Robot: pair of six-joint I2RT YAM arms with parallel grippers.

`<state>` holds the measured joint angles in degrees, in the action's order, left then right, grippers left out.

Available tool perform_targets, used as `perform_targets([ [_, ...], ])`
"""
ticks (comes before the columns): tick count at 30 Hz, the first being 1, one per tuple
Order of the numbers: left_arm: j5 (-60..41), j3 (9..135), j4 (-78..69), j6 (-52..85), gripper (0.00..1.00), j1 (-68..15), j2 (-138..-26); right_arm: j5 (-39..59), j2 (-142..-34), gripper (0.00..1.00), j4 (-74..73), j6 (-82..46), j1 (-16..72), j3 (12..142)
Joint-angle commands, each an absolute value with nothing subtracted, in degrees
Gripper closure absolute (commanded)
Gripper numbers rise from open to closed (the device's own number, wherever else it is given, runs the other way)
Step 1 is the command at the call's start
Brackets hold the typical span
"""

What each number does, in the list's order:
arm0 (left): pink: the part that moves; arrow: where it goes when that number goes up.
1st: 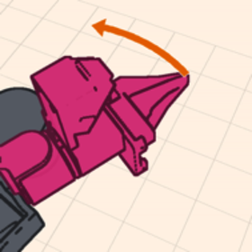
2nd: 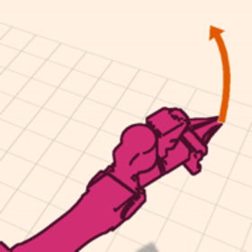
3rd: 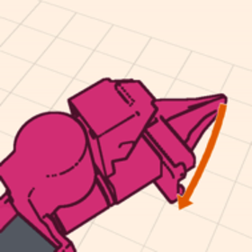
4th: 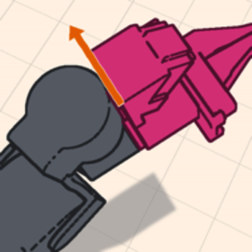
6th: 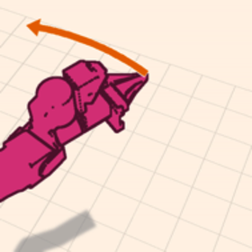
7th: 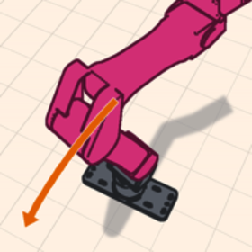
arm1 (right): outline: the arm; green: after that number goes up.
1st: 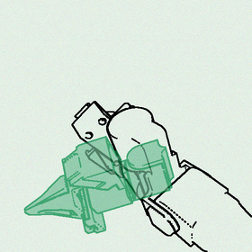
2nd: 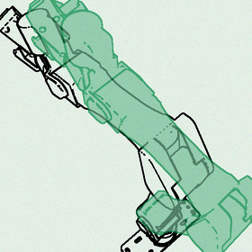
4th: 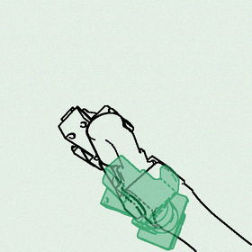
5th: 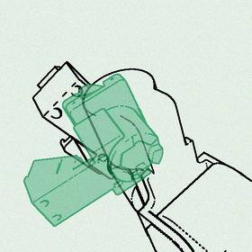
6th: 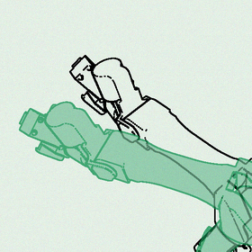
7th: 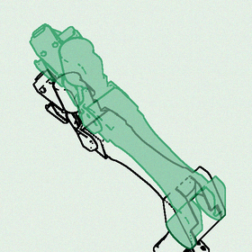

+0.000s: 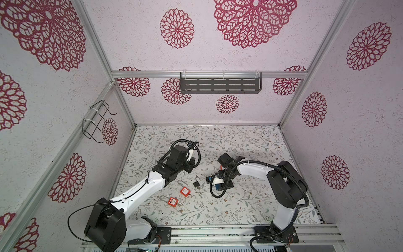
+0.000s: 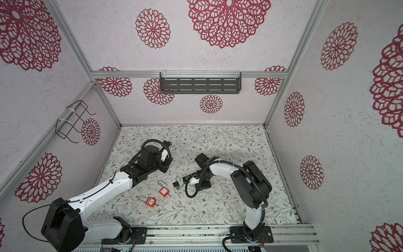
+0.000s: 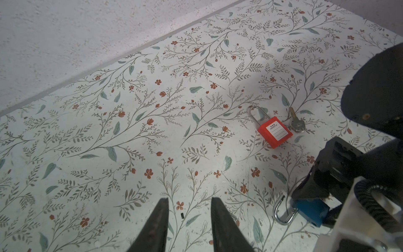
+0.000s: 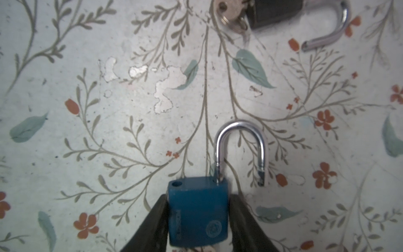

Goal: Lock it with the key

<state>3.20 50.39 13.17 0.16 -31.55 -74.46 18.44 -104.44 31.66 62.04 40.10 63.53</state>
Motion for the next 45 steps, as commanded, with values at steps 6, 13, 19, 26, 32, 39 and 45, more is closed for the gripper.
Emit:
perform_targets([
  [6,-0.3,46.1,10.9,-13.9,0.64,-31.2,-66.0,18.2,-99.7,0.64,29.8,63.3,40.5,61.7],
  [13,-7.0,36.9,0.6,-26.1,0.64,-30.9,-57.3,24.2,-91.8,0.68,29.7,63.7,37.4,61.9],
  [19,-14.4,30.4,-14.3,-38.4,0.61,-31.0,-57.2,33.3,-88.4,0.68,38.5,66.8,32.1,67.1],
  [26,-23.9,32.5,-17.5,-50.4,0.60,-31.3,-61.0,35.1,-86.0,0.67,45.5,69.9,31.1,70.9],
  [32,-26.8,35.8,-11.3,-59.8,0.61,-32.9,-65.4,35.6,-84.9,0.67,48.2,70.2,30.8,72.4],
  [39,-26.2,37.5,-7.5,-66.9,0.62,-36.0,-68.3,36.6,-84.5,0.67,50.9,70.4,30.8,74.3],
  [45,-24.8,38.2,-10.5,-67.9,0.65,-38.8,-71.3,37.3,-84.8,0.67,52.3,70.0,30.8,75.4],
])
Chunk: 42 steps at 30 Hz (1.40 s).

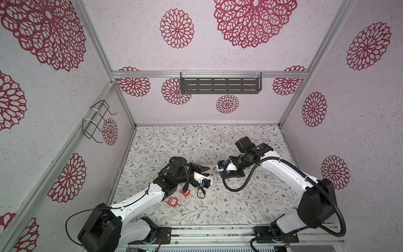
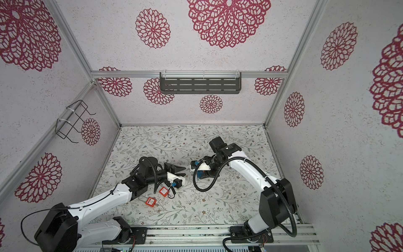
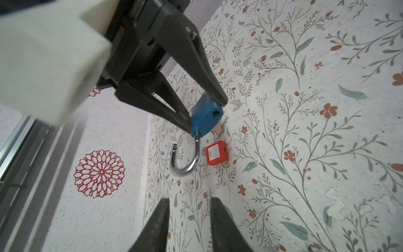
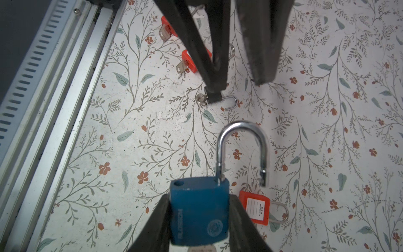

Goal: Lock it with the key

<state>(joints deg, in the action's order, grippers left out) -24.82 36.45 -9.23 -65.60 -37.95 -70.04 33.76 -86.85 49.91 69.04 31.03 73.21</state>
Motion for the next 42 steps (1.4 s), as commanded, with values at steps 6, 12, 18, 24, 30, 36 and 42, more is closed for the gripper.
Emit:
perform_targets([
  [6,-22.4,38.7,-15.6,-68.5,0.68,-40.6,-74.8,37.8,-85.0,0.67,53.2,70.0,30.9,75.6],
  [12,-21.5,39.0,-19.2,-68.2,0.70,-41.5,-76.0,38.1,-84.9,0.68,54.0,69.9,30.8,75.5],
  [18,-21.0,38.1,-19.6,-66.9,0.71,-41.7,-75.0,38.2,-84.6,0.68,54.2,69.6,30.8,75.2],
  [24,-21.0,35.8,-19.5,-65.3,0.65,-41.6,-72.0,39.0,-84.3,0.68,54.5,68.8,30.8,75.3],
  [30,-22.6,37.3,-15.3,-68.2,0.56,-41.6,-71.6,39.9,-84.5,0.69,55.4,68.7,30.9,75.4],
  [36,-23.5,39.1,-13.3,-71.1,0.54,-41.6,-73.0,40.2,-84.9,0.69,56.3,68.8,30.9,75.6],
  [42,-23.7,40.1,-12.4,-72.9,0.55,-41.7,-74.1,40.6,-85.2,0.69,56.7,68.8,30.9,76.0],
])
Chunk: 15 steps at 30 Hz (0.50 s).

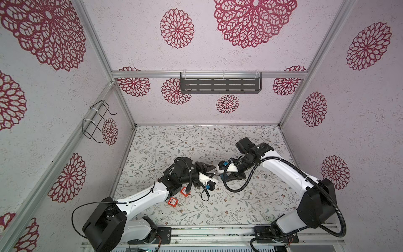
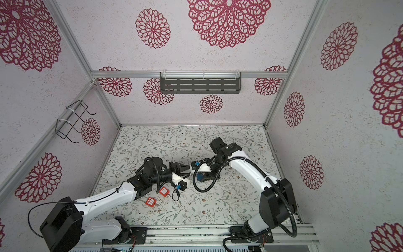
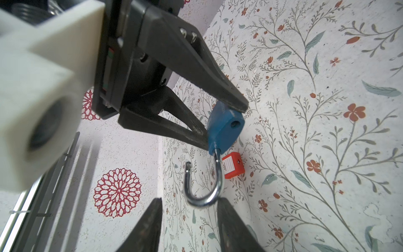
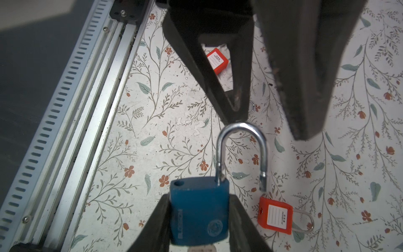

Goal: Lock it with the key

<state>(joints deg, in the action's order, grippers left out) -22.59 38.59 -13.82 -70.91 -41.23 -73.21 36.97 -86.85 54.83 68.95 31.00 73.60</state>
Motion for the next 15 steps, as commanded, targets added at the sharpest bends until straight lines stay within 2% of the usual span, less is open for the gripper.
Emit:
perform_targets([
  [1,-23.7,40.3,-12.5,-72.9,0.55,-41.7,-74.2,40.7,-85.3,0.69,56.8,68.8,30.9,76.1],
  [15,-23.5,41.6,-10.4,-75.2,0.72,-42.5,-75.5,41.0,-86.4,0.69,57.4,68.9,31.0,76.8],
])
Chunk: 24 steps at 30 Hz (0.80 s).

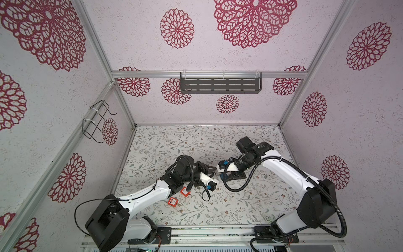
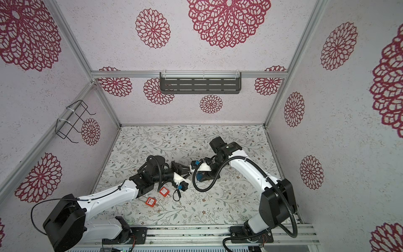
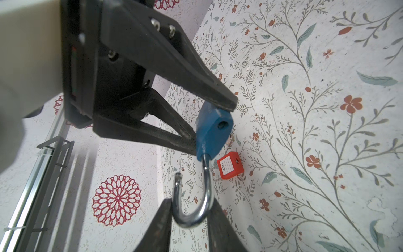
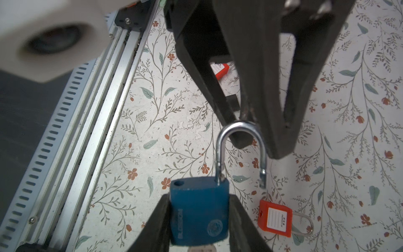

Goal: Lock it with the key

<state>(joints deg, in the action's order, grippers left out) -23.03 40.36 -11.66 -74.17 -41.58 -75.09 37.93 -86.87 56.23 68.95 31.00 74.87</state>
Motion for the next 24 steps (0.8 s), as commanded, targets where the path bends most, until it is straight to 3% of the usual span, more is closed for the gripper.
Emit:
perform_targets([
  [1,-23.4,41.6,-10.3,-75.2,0.73,-42.6,-75.4,41.1,-86.4,0.70,57.4,68.9,31.0,76.8],
  [11,-23.2,40.9,-9.8,-73.3,0.82,-43.4,-75.1,41.3,-86.6,0.70,57.3,68.8,31.0,76.7],
  [20,-23.8,40.8,-9.1,-69.1,0.83,-44.1,-74.4,40.8,-86.6,0.70,57.0,68.8,31.0,76.5],
  [24,-23.3,41.1,-7.8,-69.1,0.89,-44.2,-74.4,40.9,-86.6,0.70,57.0,68.9,31.0,76.4],
])
